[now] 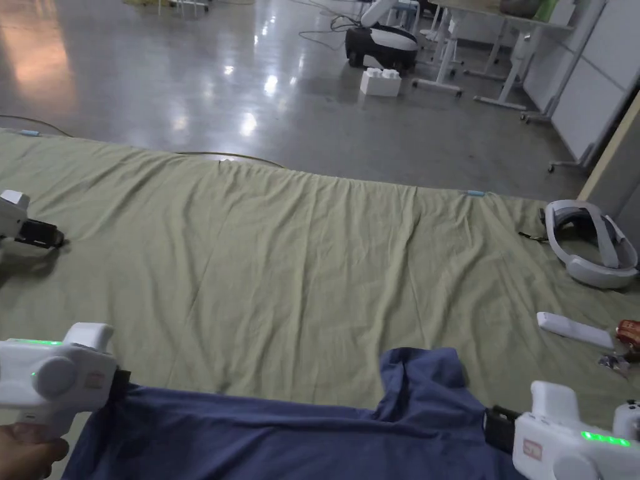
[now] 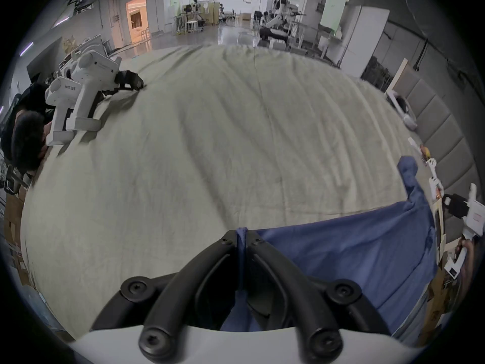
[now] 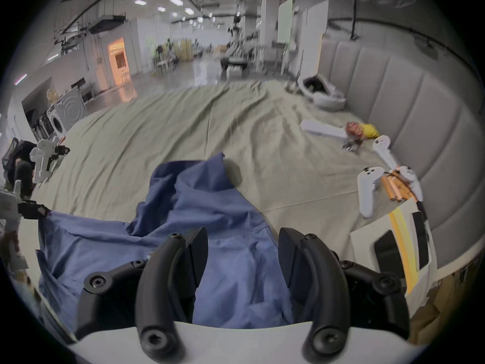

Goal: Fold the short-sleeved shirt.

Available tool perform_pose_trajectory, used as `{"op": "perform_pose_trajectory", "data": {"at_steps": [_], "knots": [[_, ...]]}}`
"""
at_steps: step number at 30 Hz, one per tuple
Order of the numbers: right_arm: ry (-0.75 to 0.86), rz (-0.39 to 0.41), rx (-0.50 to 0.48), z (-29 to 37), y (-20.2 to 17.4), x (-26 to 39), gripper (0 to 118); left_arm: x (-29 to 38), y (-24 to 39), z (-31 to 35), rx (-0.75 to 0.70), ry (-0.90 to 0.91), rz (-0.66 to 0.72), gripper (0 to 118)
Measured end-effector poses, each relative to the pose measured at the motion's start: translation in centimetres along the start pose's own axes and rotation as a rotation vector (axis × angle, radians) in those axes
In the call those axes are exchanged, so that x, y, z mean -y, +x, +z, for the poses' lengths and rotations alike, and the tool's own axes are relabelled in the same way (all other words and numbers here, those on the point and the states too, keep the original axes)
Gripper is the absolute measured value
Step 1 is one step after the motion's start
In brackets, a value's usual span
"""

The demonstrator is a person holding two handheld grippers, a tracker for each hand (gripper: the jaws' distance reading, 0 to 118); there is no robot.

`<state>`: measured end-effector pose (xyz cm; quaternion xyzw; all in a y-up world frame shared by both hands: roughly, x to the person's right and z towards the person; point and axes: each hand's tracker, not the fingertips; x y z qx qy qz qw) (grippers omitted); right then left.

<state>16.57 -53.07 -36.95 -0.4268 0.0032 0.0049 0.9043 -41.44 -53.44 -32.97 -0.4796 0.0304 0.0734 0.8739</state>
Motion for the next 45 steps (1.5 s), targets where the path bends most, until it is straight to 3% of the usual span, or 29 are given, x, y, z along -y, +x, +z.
{"op": "perform_pose_trajectory", "data": {"at_steps": [5,9,11,13,14,16,19,24,33,45], "knots": [[-0.148,-0.01,-0.02,-6.0,1.2,-3.0,63,0.6,0.5,2.6,0.013,0.081,0.013,8],[-0.269,0.034,-0.054,-9.9,1.2,-3.3,62,1.3,0.4,3.5,0.02,0.11,0.03,8],[-0.28,0.033,-0.053,-10.7,0.8,-3.2,48,1.6,0.4,3.7,0.013,0.115,0.023,8],[-0.267,0.047,-0.028,-10.8,0.1,-3.1,20,1.8,0.4,3.5,0.007,0.113,0.019,8],[-0.246,0.072,-0.03,-10.7,-0.4,-2.9,12,2.0,0.3,3.4,0.004,0.11,0.021,8],[-0.249,0.108,-0.039,-10.8,-1.3,-2.6,6,2.2,0.1,3.3,0.003,0.107,0.029,8],[-0.202,0.143,-0.002,-10.3,-1.9,-1.9,5,2.5,0.2,3.2,0.002,0.105,0.037,8],[-0.09,0.059,-0.009,-5.9,-0.5,-1.4,5,3.1,0.1,4.1,0.01,0.115,0.046,8],[0.081,0.128,-0.024,6.1,0.2,0.8,5,6.5,-1.1,9.0,0.078,0.211,0.06,8],[0.083,0.183,0.018,15.2,1.7,11.5,5,14.1,-3.7,14.0,0.13,0.206,0.024,8]]}}
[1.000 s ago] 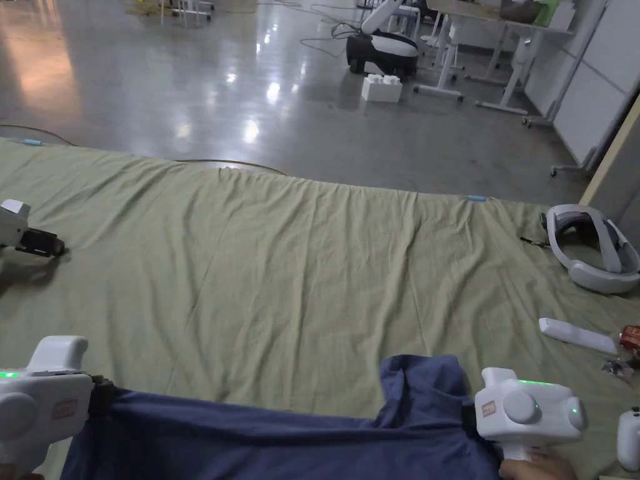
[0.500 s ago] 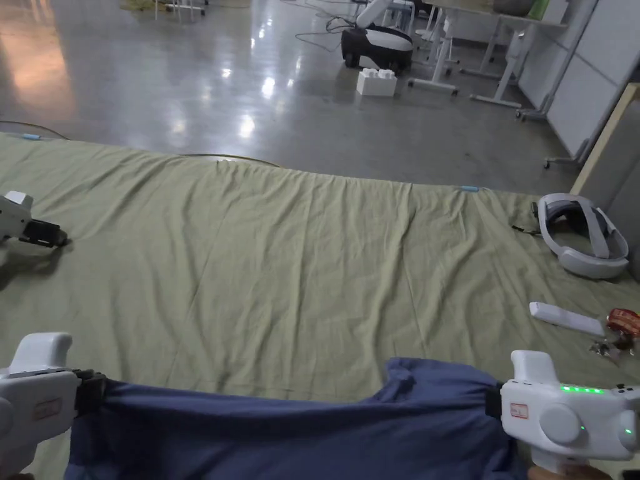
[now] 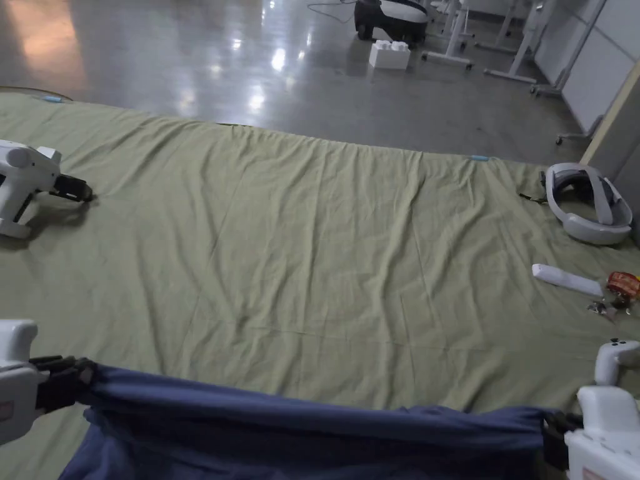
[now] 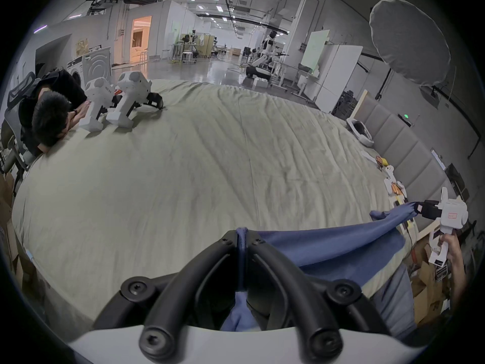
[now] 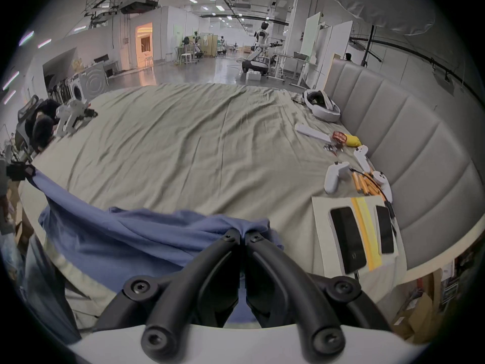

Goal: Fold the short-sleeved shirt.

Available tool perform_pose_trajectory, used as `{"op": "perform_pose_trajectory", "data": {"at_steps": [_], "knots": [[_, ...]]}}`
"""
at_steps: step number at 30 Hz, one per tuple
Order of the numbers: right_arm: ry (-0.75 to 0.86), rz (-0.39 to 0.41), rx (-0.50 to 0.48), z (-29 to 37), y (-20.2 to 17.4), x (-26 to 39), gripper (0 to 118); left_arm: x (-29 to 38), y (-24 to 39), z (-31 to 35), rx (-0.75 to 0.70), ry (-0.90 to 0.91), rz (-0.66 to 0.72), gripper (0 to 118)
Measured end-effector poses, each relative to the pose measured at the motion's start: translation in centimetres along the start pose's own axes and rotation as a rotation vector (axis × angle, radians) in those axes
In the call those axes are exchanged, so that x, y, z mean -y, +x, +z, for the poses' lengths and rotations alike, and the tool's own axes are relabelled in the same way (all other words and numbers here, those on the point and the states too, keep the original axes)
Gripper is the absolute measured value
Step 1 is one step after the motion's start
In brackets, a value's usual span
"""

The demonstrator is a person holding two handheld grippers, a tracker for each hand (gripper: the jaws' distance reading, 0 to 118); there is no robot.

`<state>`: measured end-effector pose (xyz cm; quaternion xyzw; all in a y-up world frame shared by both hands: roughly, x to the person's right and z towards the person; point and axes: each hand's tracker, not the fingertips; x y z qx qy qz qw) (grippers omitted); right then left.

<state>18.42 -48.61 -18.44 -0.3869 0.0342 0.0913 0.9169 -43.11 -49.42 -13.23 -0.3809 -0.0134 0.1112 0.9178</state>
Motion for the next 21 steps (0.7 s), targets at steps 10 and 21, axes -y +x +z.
{"op": "perform_pose_trajectory", "data": {"at_steps": [10,21], "knots": [[-0.173,0.015,0.033,-2.8,-1.1,8.2,5,7.7,0.2,-1.3,-0.05,-0.186,0.015,8],[-0.036,0.032,0.173,-0.4,-2.3,6.9,69,6.3,1.4,0.8,-0.182,-0.023,-0.037,70]]}}
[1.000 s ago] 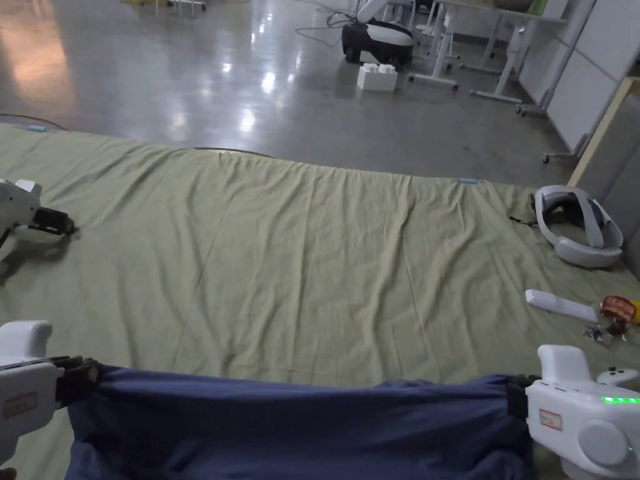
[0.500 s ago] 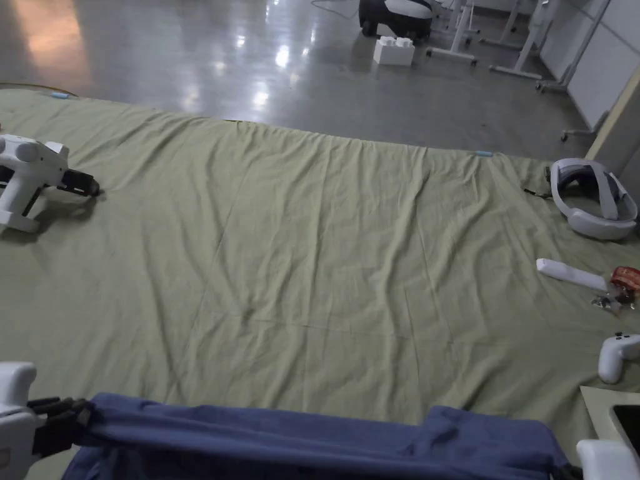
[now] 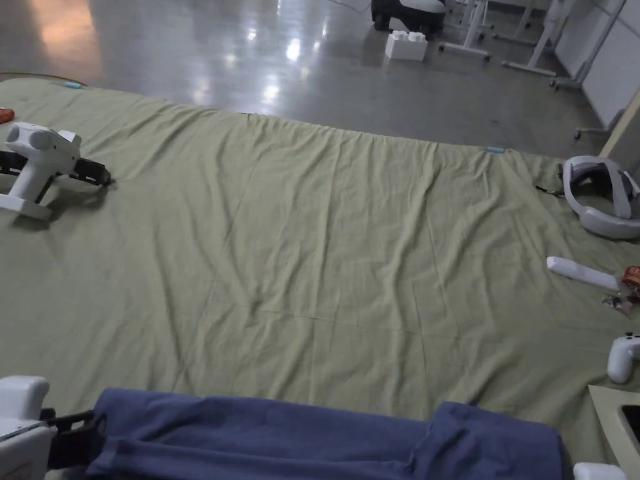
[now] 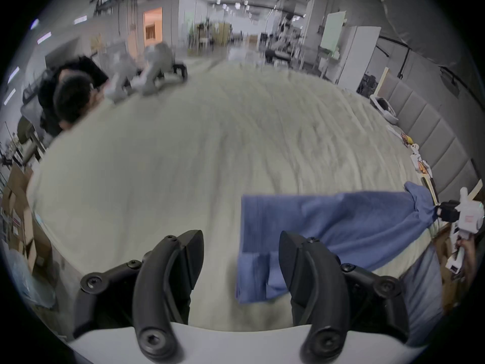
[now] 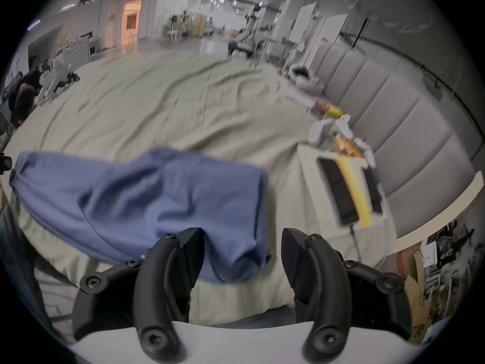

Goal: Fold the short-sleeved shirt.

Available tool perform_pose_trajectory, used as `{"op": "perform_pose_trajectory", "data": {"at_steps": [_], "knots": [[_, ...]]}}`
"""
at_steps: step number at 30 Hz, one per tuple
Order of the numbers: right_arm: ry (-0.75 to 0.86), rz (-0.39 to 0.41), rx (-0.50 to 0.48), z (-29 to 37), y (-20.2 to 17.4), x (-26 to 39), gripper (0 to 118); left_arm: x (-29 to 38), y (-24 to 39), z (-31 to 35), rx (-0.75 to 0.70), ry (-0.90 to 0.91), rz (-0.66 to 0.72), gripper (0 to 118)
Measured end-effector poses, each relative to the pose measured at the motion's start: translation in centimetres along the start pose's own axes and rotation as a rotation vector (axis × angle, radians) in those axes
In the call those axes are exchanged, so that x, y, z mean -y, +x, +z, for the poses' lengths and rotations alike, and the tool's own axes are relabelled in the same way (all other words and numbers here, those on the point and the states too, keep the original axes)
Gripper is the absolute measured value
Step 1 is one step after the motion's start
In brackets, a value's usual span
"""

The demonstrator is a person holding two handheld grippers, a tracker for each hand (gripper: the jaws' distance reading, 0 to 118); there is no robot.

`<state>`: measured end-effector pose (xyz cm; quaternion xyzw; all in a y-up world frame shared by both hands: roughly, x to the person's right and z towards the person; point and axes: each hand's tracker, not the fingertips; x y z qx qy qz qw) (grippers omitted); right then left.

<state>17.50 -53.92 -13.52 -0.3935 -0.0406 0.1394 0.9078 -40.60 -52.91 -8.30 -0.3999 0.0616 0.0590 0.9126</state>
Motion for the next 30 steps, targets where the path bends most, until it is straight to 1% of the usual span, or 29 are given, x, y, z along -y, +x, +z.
{"op": "perform_pose_trajectory", "data": {"at_steps": [2,4,7,8,12,15,18,20,21,22,23,24,25,26,27,28,29,30], "knots": [[0.09,-0.025,-0.023,1.6,-0.2,-1.5,69,-1.3,0.5,1.0,-0.012,0.071,-0.005,70],[0.175,-0.028,-0.03,2.6,-0.9,-3.5,69,-2.8,1.1,2.0,-0.003,0.145,0.002,70],[0.322,-0.04,-0.061,3.8,-2.8,-6.5,69,-5.2,2.8,2.5,0.009,0.263,0.004,70],[0.357,-0.056,-0.069,4.0,-3.8,-7.7,69,-6.1,3.7,2.6,0.007,0.298,0.003,70],[0.478,-0.134,-0.163,4.8,-6.9,-11.7,69,-8.8,6.2,2.3,0.021,0.42,0.013,70],[0.585,-0.173,-0.165,5.7,-9.0,-13.7,68,-10.3,8.5,2.9,0.013,0.516,0.004,70],[0.645,-0.214,-0.168,6.5,-10.4,-15.2,68,-11.1,10.4,3.8,-0.024,0.614,-0.016,70],[0.668,-0.239,-0.173,7.1,-10.9,-15.8,66,-11.1,11.9,4.9,-0.056,0.672,-0.011,70],[0.678,-0.253,-0.18,7.3,-11.2,-16.1,62,-11.0,12.3,5.2,-0.057,0.7,-0.011,69],[0.682,-0.258,-0.181,7.5,-11.3,-16.3,54,-10.9,12.5,5.4,-0.053,0.712,-0.014,68],[0.694,-0.27,-0.176,7.6,-11.5,-16.5,41,-10.8,12.6,5.3,-0.048,0.722,-0.022,66],[0.703,-0.28,-0.165,7.7,-11.7,-16.6,22,-10.7,12.9,5.4,-0.058,0.729,-0.027,56],[0.703,-0.288,-0.146,7.8,-11.8,-16.8,19,-10.7,13.0,5.4,-0.062,0.73,-0.033,38],[0.702,-0.293,-0.153,7.7,-11.7,-16.8,15,-10.8,13.3,5.4,-0.079,0.728,-0.05,17],[0.703,-0.297,-0.181,7.7,-11.5,-16.9,10,-10.9,13.5,5.1,-0.116,0.728,-0.061,13],[0.708,-0.299,-0.196,7.7,-11.5,-16.8,10,-10.9,13.4,5.0,-0.1,0.728,-0.059,10],[0.7,-0.288,-0.171,7.7,-11.8,-16.9,8,-10.9,13.2,4.9,-0.064,0.718,-0.066,5],[0.694,-0.268,-0.161,7.7,-11.9,-17.0,7,-10.9,13.2,4.9,-0.067,0.705,-0.065,3]]}}
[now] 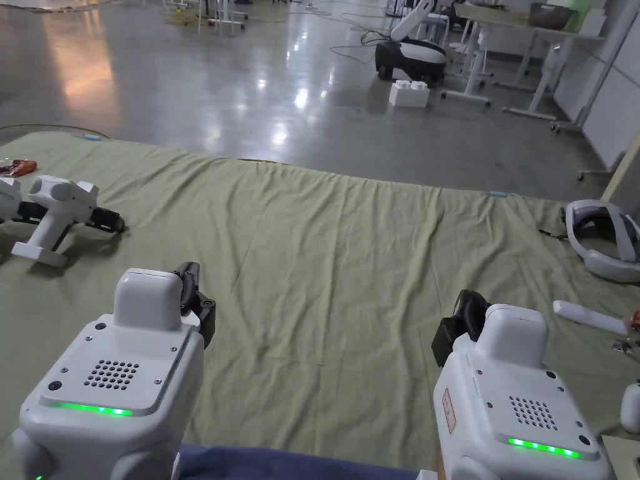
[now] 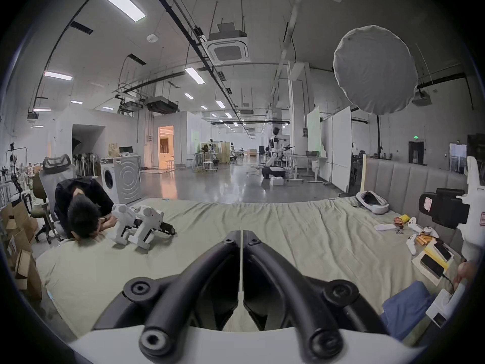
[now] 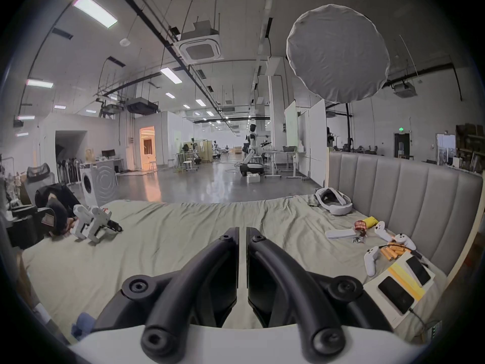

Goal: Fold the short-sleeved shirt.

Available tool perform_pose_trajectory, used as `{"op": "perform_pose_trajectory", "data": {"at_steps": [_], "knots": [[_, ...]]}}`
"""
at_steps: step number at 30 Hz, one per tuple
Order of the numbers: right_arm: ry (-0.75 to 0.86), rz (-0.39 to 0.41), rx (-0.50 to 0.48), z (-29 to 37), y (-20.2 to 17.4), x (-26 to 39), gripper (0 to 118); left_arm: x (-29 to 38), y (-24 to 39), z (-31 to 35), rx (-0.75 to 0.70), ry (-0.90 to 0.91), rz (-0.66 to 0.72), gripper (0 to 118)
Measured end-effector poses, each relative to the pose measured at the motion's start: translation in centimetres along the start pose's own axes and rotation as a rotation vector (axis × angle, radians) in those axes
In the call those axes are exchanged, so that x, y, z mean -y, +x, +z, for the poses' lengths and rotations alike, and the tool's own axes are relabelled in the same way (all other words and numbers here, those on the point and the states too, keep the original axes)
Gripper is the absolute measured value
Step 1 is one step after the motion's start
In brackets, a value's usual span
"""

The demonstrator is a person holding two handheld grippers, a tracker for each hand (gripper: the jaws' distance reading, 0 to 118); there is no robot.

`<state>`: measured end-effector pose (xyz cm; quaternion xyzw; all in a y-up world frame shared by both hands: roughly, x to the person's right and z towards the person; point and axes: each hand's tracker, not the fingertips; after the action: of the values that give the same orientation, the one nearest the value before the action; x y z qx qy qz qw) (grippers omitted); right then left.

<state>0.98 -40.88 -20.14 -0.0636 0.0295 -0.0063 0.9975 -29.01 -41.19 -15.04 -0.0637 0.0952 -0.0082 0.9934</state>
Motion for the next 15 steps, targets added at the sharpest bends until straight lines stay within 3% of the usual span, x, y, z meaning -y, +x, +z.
{"op": "perform_pose_trajectory", "data": {"at_steps": [6,12,15], "knots": [[-0.007,0.04,0.004,-0.2,-0.3,0.1,7,0.2,-0.7,-0.3,0.033,-0.07,-0.03,2],[-0.051,0.042,-0.037,-1.1,-0.6,0.2,7,2.1,-6.4,-1.7,0.139,-0.292,0.125,2],[-0.105,0.09,-0.064,-1.5,-0.9,0.7,7,3.9,-9.9,-2.5,0.197,-0.451,0.169,2]]}}
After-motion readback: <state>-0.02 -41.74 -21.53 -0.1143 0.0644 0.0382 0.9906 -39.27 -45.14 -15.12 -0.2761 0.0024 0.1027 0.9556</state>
